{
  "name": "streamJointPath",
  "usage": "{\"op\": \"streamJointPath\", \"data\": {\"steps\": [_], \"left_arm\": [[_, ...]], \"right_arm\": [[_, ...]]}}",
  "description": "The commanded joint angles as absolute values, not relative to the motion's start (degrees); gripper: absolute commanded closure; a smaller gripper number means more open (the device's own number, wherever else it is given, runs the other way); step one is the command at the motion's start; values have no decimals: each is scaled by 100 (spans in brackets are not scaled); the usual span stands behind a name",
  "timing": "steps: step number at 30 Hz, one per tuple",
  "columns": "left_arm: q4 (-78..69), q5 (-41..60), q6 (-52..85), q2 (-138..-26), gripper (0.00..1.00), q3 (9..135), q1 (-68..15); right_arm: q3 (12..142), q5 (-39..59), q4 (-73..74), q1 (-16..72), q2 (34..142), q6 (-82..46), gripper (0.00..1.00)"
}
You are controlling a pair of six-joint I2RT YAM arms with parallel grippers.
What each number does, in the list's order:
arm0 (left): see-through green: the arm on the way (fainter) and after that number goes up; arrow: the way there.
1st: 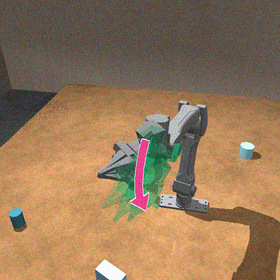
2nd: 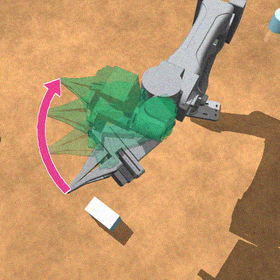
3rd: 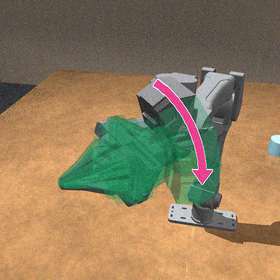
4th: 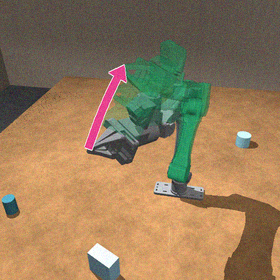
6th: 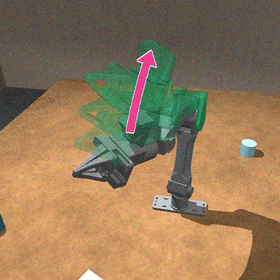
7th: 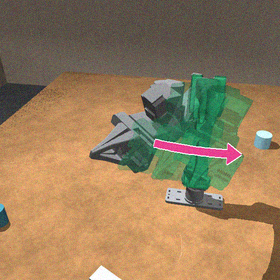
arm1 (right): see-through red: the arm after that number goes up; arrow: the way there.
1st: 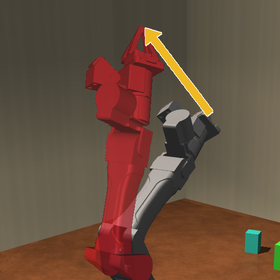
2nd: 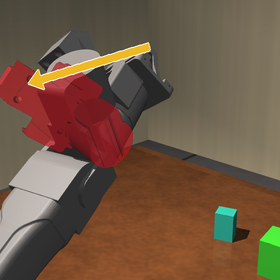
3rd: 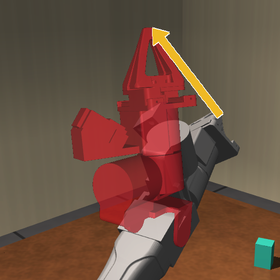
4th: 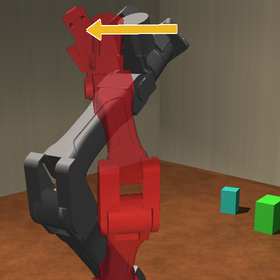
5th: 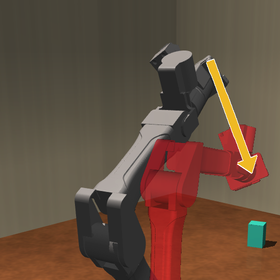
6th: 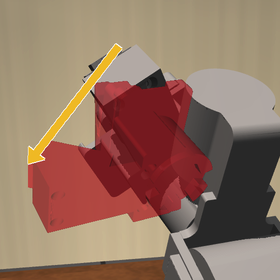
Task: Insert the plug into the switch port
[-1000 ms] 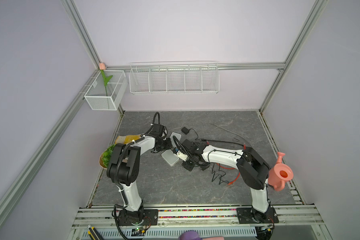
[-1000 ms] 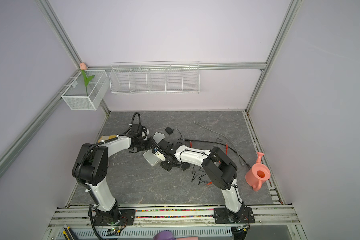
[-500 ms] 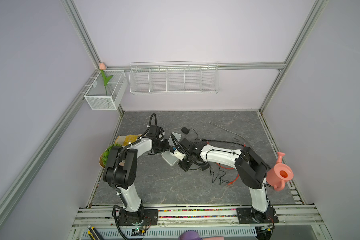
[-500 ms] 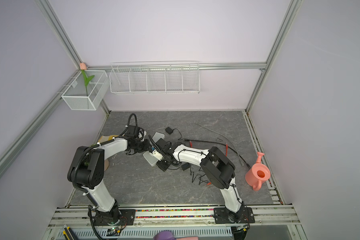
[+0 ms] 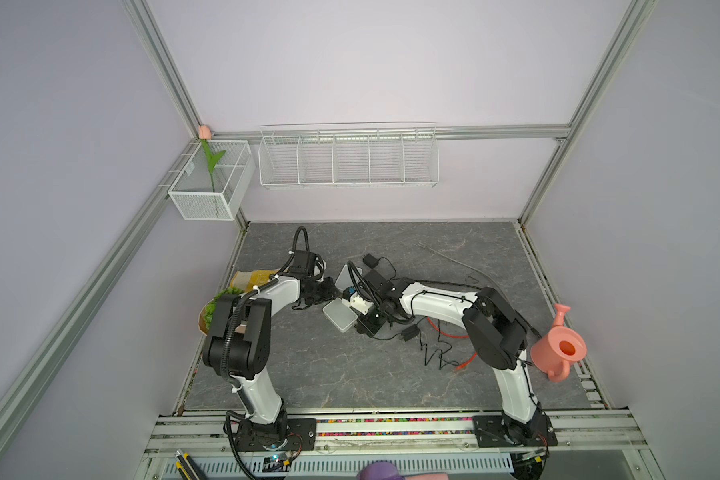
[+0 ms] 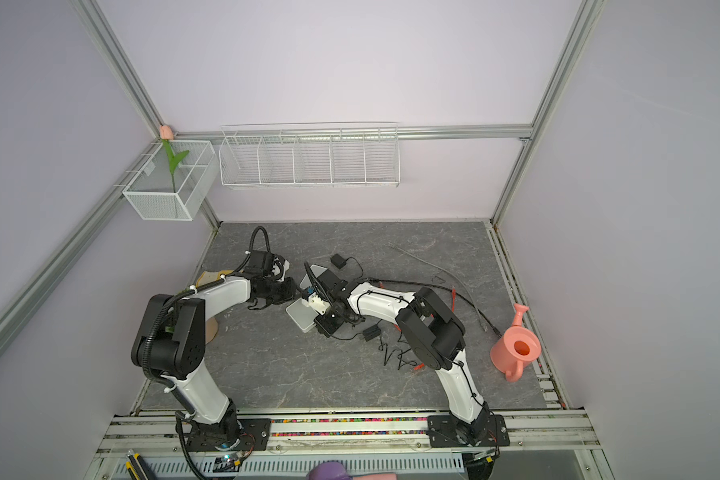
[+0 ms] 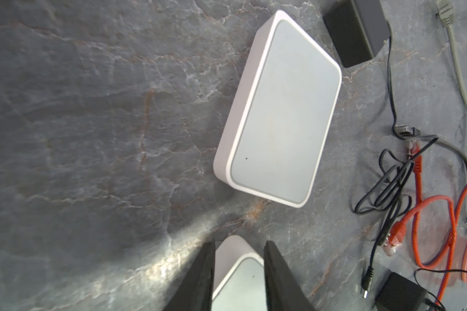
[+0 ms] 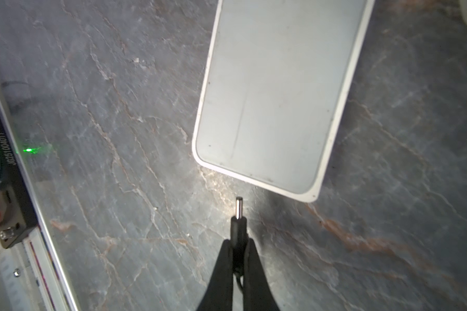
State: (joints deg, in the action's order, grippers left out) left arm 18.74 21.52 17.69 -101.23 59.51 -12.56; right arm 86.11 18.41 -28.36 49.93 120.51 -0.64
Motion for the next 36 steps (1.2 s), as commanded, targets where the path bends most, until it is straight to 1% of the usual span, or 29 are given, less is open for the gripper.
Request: {"op": "streamJointPath", "data": {"steps": [1, 12, 36], "left_arm": [[1793, 2296, 1630, -10009, 67, 5856, -1213], [1718, 2403, 1612, -10116, 66, 5872, -1213], [1634, 2538, 1573, -10188, 65, 5705, -1213]], "right_arm": [[8719, 2274, -2900, 4870, 12217, -188, 93], [8860, 2555, -2986, 4807, 12405, -343, 94], [8967, 2717, -2971, 4730, 12556, -584, 93]]}}
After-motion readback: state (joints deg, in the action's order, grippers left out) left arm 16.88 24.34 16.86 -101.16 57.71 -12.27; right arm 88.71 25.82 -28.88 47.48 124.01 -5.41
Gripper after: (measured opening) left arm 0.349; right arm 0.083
